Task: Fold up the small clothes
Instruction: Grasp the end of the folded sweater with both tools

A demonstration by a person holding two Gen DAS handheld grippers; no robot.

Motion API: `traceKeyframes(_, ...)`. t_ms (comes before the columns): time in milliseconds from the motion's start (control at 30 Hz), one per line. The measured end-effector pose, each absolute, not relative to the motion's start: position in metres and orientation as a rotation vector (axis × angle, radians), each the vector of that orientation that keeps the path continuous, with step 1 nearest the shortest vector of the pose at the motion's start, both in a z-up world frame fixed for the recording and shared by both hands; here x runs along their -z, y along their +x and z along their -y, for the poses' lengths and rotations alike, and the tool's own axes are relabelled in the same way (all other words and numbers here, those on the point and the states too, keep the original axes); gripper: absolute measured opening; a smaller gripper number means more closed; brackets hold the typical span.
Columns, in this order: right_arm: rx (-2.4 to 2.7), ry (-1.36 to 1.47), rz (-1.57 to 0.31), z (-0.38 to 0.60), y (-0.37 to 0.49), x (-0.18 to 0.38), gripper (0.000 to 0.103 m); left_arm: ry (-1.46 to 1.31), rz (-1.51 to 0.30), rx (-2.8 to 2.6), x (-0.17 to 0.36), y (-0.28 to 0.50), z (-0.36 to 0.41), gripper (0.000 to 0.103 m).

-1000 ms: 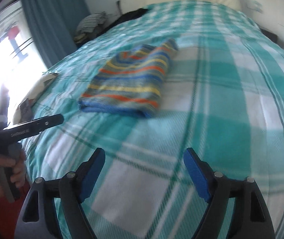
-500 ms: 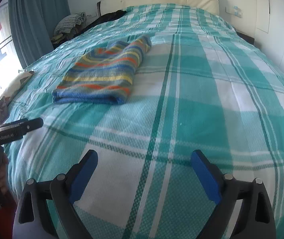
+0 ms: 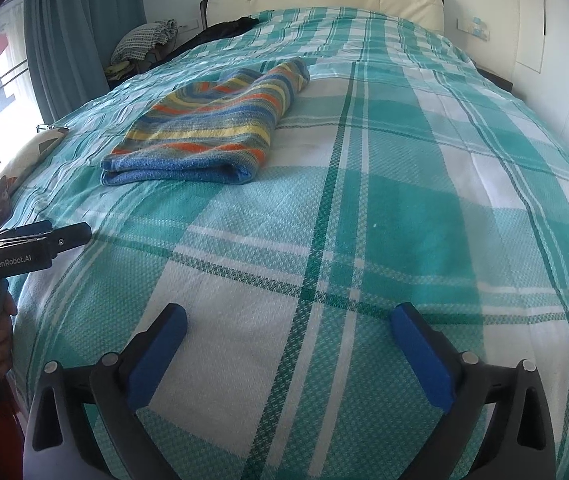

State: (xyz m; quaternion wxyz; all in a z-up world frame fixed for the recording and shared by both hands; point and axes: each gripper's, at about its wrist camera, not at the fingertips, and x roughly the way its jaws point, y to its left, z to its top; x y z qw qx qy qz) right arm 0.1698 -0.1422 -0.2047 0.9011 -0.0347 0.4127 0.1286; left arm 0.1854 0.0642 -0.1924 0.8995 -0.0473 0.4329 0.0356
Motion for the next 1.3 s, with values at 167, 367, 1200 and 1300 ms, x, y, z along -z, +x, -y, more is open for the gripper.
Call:
traceKeyframes(167,-0.269,-0.07,-0.853,0.143,0.17,0.207,0.103,-0.107,-0.915,-0.069,0.189,0.186,-0.065,0.102)
traceKeyframes(367,-0.267,-0.068,-0.864,0.142,0.171,0.205,0.103,-0.2,-0.839,-0.003,0.154,0.187,-0.084,0.101)
traceKeyframes(1200,-0.62,0.308,-0.97,0.099,0.403,0.194,0.079,-0.197,-0.998,0.244,0.188,0.368,-0.099,0.1)
traceKeyframes(1300,-0.533,0.276,-1.017,0.092,0.41,0.209,0.051,-0.228,-1.007,0.258,0.187,0.37,-0.095,0.049)
